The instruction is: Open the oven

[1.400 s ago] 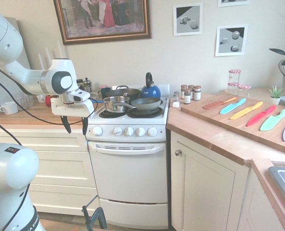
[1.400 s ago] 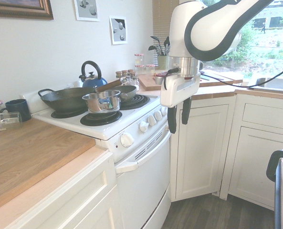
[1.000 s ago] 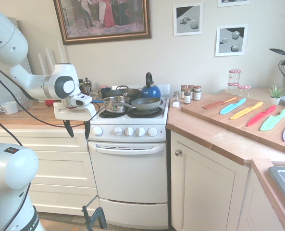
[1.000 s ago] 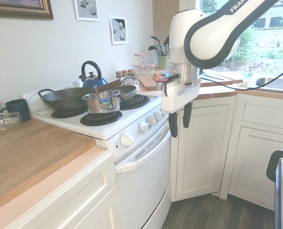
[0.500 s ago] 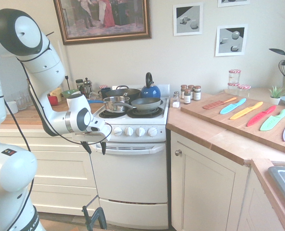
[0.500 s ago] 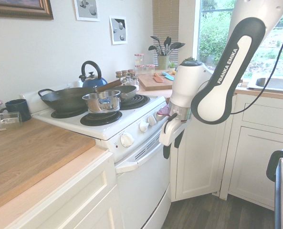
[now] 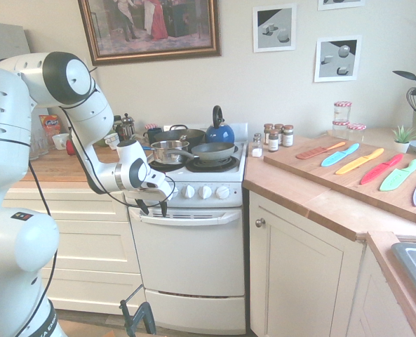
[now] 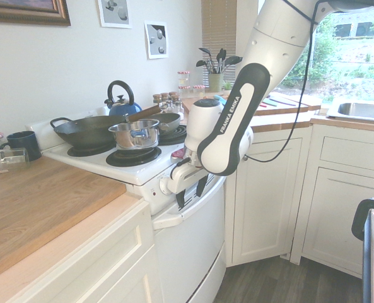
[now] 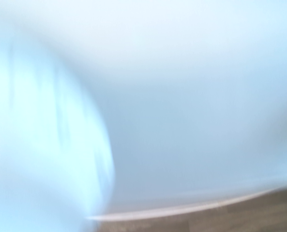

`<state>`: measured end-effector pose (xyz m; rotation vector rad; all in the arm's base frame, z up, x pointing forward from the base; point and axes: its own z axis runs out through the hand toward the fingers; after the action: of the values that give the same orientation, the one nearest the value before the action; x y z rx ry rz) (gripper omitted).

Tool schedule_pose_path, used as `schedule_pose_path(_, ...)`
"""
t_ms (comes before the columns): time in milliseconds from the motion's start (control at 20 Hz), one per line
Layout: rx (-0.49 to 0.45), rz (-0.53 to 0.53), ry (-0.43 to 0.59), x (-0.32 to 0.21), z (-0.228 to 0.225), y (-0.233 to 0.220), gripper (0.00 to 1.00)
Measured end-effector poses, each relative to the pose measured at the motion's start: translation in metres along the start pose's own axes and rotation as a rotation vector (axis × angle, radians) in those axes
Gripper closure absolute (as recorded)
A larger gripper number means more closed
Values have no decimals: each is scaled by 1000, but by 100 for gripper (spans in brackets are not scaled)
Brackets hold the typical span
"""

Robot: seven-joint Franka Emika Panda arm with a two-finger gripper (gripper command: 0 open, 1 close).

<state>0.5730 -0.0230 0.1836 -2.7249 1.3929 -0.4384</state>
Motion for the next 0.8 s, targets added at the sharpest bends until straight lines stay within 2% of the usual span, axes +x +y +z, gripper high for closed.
schedule_pose_path(300,-19,-32,11,11,18,19,0)
schedule_pose_path(500,-3,-80,50,28,41,50,0)
schedule_pose_path(650,-32,-79,43,35,53,89,0)
schedule_pose_path(800,-103,-47,-4,29,66,153,0)
